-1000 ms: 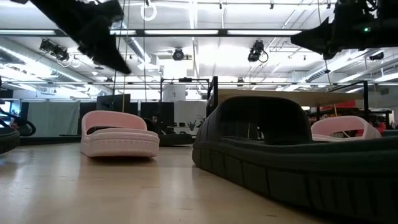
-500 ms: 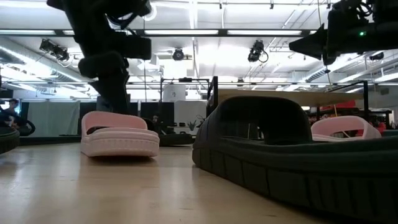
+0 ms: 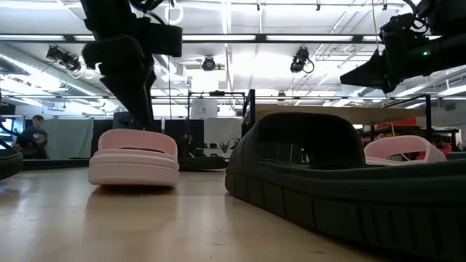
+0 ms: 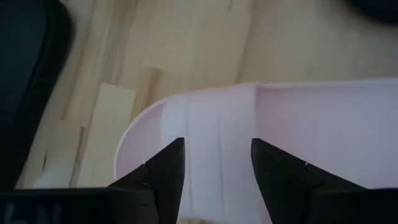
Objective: Pick and place slides into the shelf
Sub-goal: Put the left pink slide on the shelf
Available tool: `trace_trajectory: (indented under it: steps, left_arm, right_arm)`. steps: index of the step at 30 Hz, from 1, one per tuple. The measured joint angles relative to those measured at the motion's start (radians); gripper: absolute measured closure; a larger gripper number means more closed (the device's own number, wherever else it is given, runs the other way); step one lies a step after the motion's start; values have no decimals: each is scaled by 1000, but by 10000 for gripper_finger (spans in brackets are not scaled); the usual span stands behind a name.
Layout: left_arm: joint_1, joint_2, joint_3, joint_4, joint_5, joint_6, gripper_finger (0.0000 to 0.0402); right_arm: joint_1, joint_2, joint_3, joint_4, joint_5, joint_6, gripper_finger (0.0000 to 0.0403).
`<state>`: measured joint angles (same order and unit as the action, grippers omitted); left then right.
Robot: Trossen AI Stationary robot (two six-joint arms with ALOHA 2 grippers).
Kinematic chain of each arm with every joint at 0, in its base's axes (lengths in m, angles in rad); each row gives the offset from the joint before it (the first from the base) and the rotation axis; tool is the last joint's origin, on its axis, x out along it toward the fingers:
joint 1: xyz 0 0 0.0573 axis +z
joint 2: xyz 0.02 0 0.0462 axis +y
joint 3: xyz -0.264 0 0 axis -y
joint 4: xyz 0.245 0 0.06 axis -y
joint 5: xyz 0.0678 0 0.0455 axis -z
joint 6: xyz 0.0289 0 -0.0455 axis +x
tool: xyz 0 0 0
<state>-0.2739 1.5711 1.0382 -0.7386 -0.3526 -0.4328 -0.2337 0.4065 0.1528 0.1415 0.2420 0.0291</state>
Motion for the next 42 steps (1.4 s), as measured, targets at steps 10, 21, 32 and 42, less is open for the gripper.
trace_trajectory:
  steps: [10,21,32,42]
  left_arm:
    - [-55,1,0,-3,-12,-1,215]
    - [-56,104,-1,-40,-112,90,188]
    - [-51,139,2,-37,-153,78,272]
    - [-66,137,284,-289,-392,226,373]
  right_arm:
    - [0,0,0,-48,1,76,308]
    - [2,8,0,-258,-106,254,308]
    - [1,23,0,-405,-113,398,308]
    - [1,23,0,-407,-115,479,308]
